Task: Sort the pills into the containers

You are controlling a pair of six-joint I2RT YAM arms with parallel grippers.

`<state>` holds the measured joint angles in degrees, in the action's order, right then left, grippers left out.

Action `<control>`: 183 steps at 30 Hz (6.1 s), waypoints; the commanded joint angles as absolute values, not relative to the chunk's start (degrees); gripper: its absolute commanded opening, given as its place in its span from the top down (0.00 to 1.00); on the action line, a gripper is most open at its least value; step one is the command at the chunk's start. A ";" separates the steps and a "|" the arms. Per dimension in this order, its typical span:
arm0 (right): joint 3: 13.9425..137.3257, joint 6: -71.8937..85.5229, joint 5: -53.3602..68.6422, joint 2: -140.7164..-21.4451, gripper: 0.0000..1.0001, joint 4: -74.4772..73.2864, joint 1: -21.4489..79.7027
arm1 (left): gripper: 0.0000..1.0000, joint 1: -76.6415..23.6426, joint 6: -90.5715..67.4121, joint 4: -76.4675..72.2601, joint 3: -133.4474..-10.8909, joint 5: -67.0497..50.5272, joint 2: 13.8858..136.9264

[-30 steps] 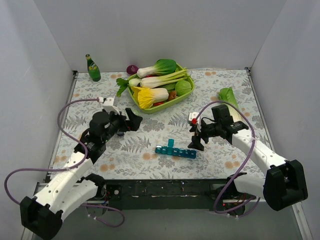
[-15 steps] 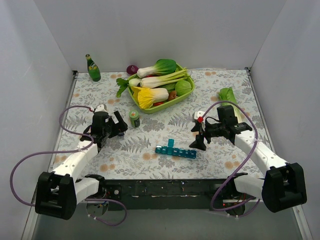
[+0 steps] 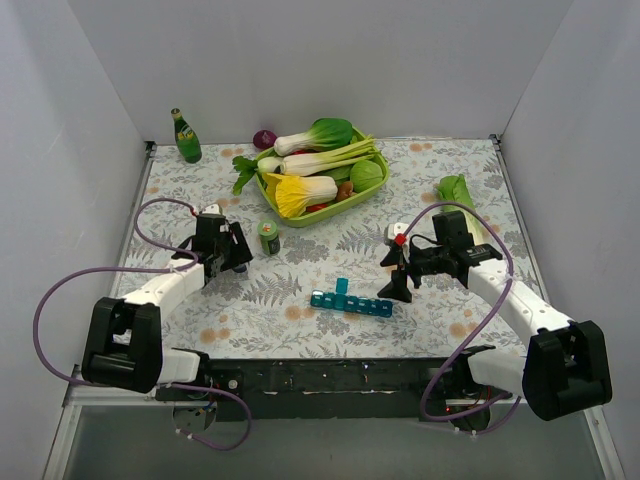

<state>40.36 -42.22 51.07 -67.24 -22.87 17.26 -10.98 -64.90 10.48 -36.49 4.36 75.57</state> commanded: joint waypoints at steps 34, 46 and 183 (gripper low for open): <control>49.13 -48.36 45.37 -60.83 0.05 -34.20 34.43 | 0.94 -24.94 -88.49 16.55 -34.98 -37.83 47.37; 51.07 -40.70 40.79 -61.97 0.06 -29.36 38.58 | 0.96 -41.83 -107.13 0.36 -34.45 -19.43 55.36; 43.68 -41.66 62.75 -61.52 0.88 -22.94 32.78 | 0.02 -54.23 -31.93 5.10 -32.60 -18.80 35.24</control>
